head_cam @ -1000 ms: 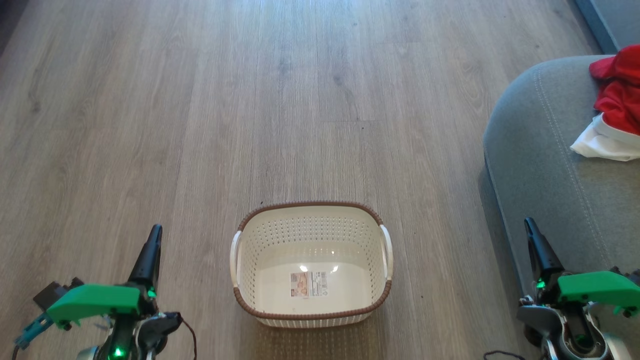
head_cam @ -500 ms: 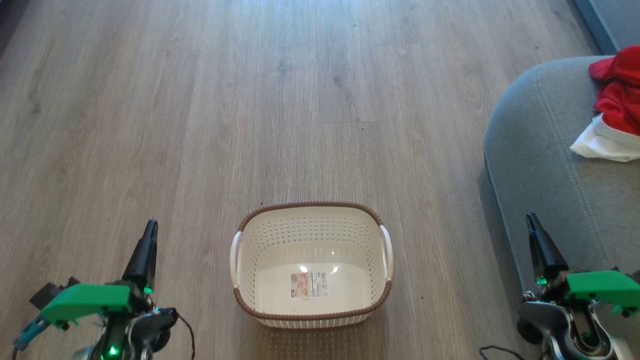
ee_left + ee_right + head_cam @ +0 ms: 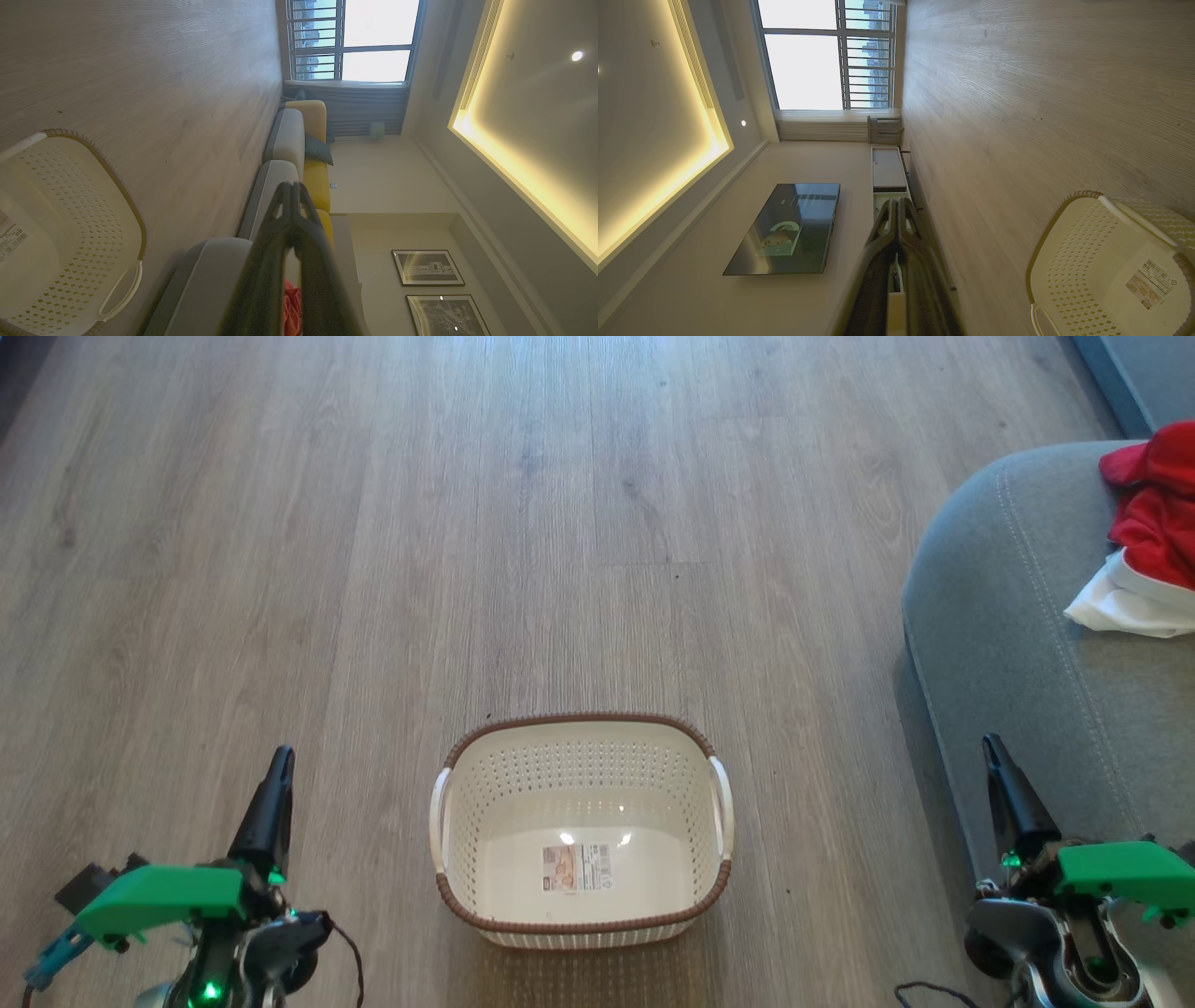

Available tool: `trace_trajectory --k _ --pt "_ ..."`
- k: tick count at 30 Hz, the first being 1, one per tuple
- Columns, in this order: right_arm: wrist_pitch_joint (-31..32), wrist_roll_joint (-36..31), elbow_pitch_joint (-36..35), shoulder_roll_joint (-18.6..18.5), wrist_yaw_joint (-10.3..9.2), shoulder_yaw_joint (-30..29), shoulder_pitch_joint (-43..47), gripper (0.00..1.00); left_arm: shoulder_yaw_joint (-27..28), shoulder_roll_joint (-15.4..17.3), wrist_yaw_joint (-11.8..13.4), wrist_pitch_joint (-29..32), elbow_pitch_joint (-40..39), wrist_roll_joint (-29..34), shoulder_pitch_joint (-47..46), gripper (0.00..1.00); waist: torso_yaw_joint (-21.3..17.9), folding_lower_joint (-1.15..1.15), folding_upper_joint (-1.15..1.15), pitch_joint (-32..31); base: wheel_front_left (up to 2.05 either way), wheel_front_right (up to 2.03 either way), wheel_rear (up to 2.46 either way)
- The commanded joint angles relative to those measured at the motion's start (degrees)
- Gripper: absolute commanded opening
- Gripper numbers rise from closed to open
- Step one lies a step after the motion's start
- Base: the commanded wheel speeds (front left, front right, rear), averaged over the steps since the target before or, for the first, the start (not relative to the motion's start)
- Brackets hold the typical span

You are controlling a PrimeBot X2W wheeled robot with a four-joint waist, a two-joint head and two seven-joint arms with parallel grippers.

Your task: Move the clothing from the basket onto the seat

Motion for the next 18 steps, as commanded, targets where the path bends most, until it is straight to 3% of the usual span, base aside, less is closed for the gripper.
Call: trace_trajectory --k 1,18 --pt "0.34 0.33 -2.25 -0.18 0.0 0.96 -2.69 0.0 1.96 0.47 -0.53 0.44 -1.95 -0.36 -1.51 0.0 0.0 0.0 0.0 0.0 0.0 0.0 0.0" --pt "0.33 0.33 -2.25 -0.18 0.0 0.96 -2.69 0.0 1.95 0.47 -0.53 0.43 -1.96 -0.36 -1.51 0.0 0.0 0.0 0.0 0.0 0.0 0.0 0.0"
